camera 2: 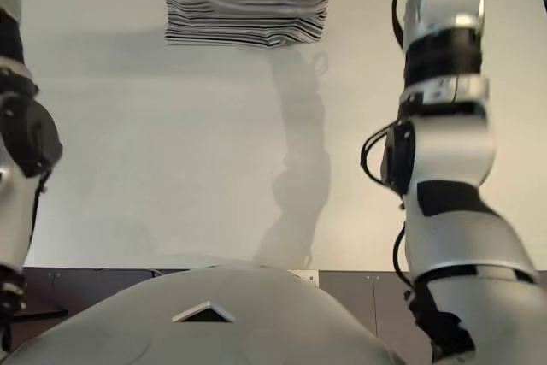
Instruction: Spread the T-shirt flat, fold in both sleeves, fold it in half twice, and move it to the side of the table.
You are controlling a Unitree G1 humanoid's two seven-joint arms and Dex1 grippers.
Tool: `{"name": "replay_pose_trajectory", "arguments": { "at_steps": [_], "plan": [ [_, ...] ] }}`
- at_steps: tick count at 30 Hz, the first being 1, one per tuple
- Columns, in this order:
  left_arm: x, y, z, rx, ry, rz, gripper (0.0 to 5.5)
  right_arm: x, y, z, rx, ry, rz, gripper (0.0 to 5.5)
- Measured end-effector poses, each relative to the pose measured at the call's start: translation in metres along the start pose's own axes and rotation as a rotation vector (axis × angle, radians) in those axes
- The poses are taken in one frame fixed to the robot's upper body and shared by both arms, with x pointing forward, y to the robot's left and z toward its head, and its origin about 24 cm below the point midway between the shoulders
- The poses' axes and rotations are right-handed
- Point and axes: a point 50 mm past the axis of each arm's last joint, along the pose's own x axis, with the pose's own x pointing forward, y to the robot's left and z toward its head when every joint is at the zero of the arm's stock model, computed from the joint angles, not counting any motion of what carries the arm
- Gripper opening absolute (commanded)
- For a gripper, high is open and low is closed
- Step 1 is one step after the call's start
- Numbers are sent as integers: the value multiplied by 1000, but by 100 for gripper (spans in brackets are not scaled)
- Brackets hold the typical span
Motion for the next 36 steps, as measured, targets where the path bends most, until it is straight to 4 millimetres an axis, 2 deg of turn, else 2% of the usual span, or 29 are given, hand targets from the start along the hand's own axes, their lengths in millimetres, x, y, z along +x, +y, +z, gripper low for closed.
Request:
{"name": "replay_pose_trajectory", "arguments": {
  "at_steps": [3,6,9,11,14,17,18,20,24,27,30,32,36],
  "plan": [
    [-18,-4,-2,-125,-39,-41,14,-27,-5,-1,138,-18,19,10],
    [-43,-6,1,-310,-105,-74,14,-63,-23,5,266,-33,23,10],
    [-68,-5,17,-451,-180,-128,14,-91,-41,27,350,-73,53,10],
    [-87,-8,33,-490,-220,-199,14,-108,-44,49,334,-91,136,10],
    [-115,-18,52,-523,-237,-325,14,-132,-35,75,285,-74,300,10],
    [-145,-36,74,-589,-248,-505,14,-156,-16,102,262,-43,506,10],
    [-163,-48,78,-600,-192,-601,14,-170,-2,109,251,18,617,10],
    [-188,-68,61,-575,-20,-707,14,-190,22,102,236,141,765,10],
    [-242,-97,-17,-575,450,-728,14,-229,48,53,268,460,841,10],
    [-280,-113,-59,-453,637,-729,45,-261,66,22,248,627,900,37],
    [-309,-117,-89,-253,746,-733,102,-290,72,-5,151,747,944,100],
    [-321,-112,-100,-155,762,-685,132,-305,68,-14,134,800,950,135],
    [-330,-99,-98,-152,750,-614,198,-318,71,2,206,767,1006,208]
  ]
}}
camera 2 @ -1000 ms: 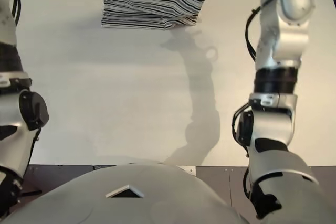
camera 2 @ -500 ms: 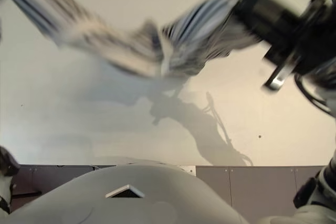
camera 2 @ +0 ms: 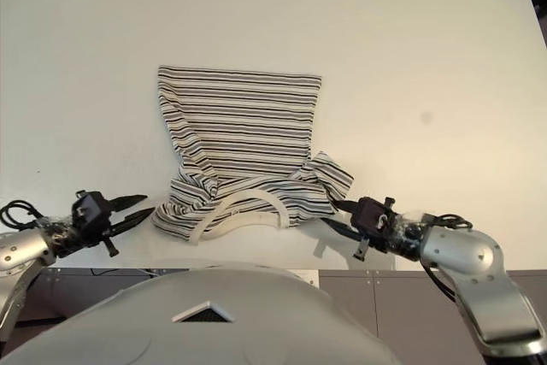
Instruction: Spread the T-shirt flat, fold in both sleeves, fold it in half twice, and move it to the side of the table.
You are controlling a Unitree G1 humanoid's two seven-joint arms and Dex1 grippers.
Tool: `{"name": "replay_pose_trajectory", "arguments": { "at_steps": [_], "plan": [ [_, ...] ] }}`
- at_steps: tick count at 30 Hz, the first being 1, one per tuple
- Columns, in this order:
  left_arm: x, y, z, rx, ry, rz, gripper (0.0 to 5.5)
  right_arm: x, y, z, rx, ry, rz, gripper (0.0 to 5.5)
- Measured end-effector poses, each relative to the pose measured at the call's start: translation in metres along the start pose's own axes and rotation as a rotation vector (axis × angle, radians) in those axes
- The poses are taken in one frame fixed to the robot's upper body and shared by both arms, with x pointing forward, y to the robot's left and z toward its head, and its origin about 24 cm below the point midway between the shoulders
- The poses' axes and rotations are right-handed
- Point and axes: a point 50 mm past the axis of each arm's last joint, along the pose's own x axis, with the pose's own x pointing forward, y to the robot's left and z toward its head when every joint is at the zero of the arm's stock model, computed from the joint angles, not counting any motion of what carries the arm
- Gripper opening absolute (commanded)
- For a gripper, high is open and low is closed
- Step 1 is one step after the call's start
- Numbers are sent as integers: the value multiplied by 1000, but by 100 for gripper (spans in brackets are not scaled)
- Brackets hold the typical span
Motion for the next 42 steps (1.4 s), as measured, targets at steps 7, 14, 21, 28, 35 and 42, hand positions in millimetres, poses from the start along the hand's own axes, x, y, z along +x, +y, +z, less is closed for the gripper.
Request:
{"name": "replay_pose_trajectory", "arguments": {
  "at_steps": [7,14,21,28,35,42],
  "plan": [
    [-32,37,-29,-198,57,139,283,-34,-37,31,98,-232,-174,277],
    [52,95,121,-143,-538,229,283,-2,-122,65,122,-430,-394,277],
    [141,71,86,178,-86,85,283,124,-144,37,9,-71,-367,277],
    [155,134,103,395,-47,314,283,133,-197,48,-82,16,-671,277],
    [147,150,155,391,-402,612,283,114,-212,118,-54,-439,-973,277],
    [116,69,94,361,-268,245,283,98,-148,67,-106,-213,-657,277]
  ]
}}
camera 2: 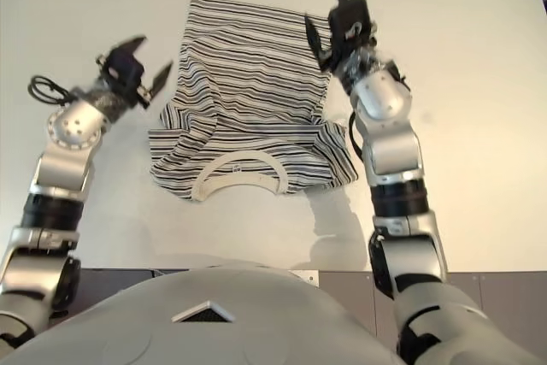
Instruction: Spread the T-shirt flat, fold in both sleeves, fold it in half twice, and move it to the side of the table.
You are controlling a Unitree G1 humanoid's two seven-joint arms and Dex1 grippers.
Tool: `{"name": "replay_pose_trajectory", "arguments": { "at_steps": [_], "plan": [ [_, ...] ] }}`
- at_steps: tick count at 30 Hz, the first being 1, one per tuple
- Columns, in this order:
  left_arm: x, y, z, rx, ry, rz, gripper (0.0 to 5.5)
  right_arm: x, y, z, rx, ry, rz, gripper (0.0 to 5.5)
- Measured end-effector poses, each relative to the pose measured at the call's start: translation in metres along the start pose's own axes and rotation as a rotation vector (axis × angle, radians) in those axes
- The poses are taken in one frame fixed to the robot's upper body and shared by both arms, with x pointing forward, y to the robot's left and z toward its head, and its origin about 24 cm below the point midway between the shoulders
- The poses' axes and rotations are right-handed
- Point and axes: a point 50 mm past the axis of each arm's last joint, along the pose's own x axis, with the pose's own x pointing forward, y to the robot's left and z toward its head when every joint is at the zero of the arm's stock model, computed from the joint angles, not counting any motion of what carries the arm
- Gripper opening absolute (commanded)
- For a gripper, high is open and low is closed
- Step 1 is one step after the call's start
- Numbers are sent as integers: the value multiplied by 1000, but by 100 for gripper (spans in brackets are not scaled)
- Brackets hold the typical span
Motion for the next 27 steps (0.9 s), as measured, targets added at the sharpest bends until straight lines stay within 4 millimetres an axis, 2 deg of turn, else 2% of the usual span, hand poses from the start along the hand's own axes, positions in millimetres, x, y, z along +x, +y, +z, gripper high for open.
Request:
{"name": "replay_pose_trajectory", "arguments": {
  "at_steps": [1,2,5,7,10,11,12,15,17,18,20,22,23,24,25,27],
  "plan": [
    [-10,-17,-16,20,103,-101,283,-10,7,-29,-72,159,75,277],
    [-13,-19,-21,23,130,-104,283,-13,5,-39,-108,202,82,277],
    [-12,-7,-28,117,214,-59,283,1,-5,-45,-238,247,64,277],
    [-19,9,-36,152,292,6,283,5,-21,-53,-298,284,-23,277],
    [-31,17,-43,147,339,80,283,3,-37,-59,-260,273,-134,277],
    [-31,17,-41,140,323,110,283,-1,-40,-57,-195,234,-169,277],
    [-27,13,-39,89,299,144,283,-4,-41,-39,-117,110,-201,277],
    [-22,1,-31,13,245,166,283,-17,-45,-8,-58,-48,-228,277],
    [-20,-5,-23,-15,208,188,283,-32,-41,16,-42,-137,-180,277],
    [-22,-5,-18,-28,201,207,283,-41,-30,21,-63,-131,-69,277],
    [-28,3,-11,-38,193,245,283,-56,-2,7,-107,-43,170,277],
    [-32,12,-5,-39,180,275,283,-81,31,-29,-118,137,424,277],
    [-33,16,-5,-42,184,290,283,-89,35,-42,-154,206,460,277],
    [-32,22,-2,-35,180,304,283,-87,32,-45,-208,220,443,277],
    [-32,24,-1,-31,176,311,283,-84,30,-45,-235,219,422,277],
    [-33,28,-4,-31,197,328,283,-67,14,-53,-326,255,284,277]
  ]
}}
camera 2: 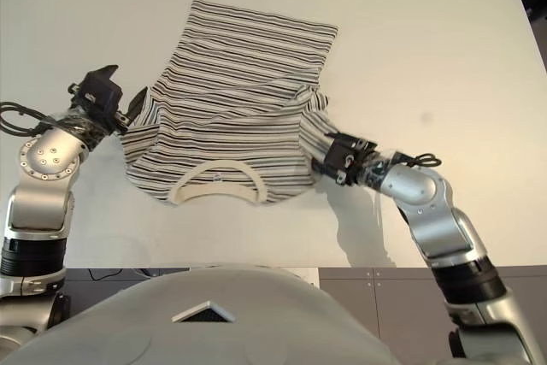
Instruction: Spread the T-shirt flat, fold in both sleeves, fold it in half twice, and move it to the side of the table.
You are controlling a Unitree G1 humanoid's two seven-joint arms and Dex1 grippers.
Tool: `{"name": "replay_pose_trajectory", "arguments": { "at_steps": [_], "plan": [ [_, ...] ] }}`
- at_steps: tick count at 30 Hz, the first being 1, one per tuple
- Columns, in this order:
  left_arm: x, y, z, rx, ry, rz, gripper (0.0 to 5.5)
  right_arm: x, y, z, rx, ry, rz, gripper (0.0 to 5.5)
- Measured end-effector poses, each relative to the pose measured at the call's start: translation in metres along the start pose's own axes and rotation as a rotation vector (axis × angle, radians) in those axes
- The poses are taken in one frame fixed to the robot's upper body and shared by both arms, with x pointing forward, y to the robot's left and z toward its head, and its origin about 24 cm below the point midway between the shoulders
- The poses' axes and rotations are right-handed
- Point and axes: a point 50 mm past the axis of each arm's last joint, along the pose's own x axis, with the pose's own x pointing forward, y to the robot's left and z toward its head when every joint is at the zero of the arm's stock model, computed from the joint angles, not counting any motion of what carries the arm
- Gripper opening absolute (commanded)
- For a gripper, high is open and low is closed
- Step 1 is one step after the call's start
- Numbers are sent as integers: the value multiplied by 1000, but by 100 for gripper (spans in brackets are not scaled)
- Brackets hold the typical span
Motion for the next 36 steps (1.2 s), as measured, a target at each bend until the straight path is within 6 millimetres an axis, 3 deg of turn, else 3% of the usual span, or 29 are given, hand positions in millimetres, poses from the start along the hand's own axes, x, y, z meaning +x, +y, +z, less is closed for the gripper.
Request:
{"name": "replay_pose_trajectory", "arguments": {
  "at_steps": [3,6,8,14,18,21,23,25,27,28,32,36],
  "plan": [
    [-7,-2,-26,44,136,-17,283,-3,-7,-9,-11,26,-20,277],
    [-20,-14,-48,73,227,-17,283,-34,-8,-22,-34,61,112,277],
    [-18,-21,-37,44,169,15,283,-48,-7,-25,-27,78,196,277],
    [-14,-27,-18,-28,67,61,283,-58,-2,-14,6,42,320,277],
    [-12,-26,-15,-41,44,69,283,-61,-15,-10,20,37,296,277],
    [-10,-25,-9,-37,6,59,283,-57,-44,19,2,-87,187,277],
    [-7,-20,-7,-29,-6,66,283,-44,-50,31,18,-150,148,277],
    [-3,-13,-9,-15,3,84,283,-25,-43,24,30,-126,136,277],
    [-3,-6,-16,-13,27,123,283,-4,-29,-3,61,-16,124,277],
    [-3,-2,-20,-7,43,143,283,2,-30,-6,47,-24,91,277],
    [-10,7,-32,41,57,174,283,1,-33,-19,49,-3,27,277],
    [-21,2,-48,77,101,173,283,-4,-30,-19,88,-12,-13,277]
  ]
}}
